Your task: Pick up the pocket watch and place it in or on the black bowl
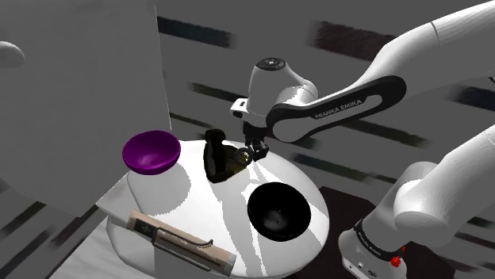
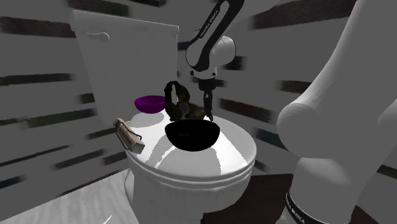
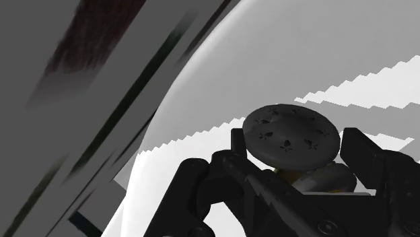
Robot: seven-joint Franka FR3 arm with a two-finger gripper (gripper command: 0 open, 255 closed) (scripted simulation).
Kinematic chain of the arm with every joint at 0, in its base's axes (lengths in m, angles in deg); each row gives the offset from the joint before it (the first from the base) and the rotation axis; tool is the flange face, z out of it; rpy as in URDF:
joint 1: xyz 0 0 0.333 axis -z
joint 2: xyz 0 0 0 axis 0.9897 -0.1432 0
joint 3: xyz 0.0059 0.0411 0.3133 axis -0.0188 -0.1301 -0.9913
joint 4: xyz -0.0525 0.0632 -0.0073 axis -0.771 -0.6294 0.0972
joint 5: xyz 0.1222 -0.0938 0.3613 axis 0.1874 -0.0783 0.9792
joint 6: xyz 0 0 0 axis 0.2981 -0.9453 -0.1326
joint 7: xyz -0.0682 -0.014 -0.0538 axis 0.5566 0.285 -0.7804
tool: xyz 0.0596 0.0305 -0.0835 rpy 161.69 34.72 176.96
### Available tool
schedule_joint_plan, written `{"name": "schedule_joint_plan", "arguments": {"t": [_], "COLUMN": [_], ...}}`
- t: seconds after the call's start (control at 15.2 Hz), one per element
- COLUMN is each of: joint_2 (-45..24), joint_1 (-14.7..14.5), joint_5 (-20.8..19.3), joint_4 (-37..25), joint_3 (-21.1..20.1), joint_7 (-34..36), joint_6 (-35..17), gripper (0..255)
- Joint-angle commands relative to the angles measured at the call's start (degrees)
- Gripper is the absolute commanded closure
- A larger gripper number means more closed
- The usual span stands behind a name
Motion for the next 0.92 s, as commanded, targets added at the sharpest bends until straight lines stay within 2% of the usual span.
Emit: {"name": "schedule_joint_plan", "arguments": {"t": [0.0, 0.86], "joint_2": [-0.01, 4.74], "joint_1": [0.00, -0.49], "joint_5": [0.00, 2.25], "joint_4": [0.01, -5.07], "joint_3": [0.00, 0.58], "joint_7": [0.00, -2.62], "joint_6": [0.00, 9.54], "gripper": [255, 255]}}
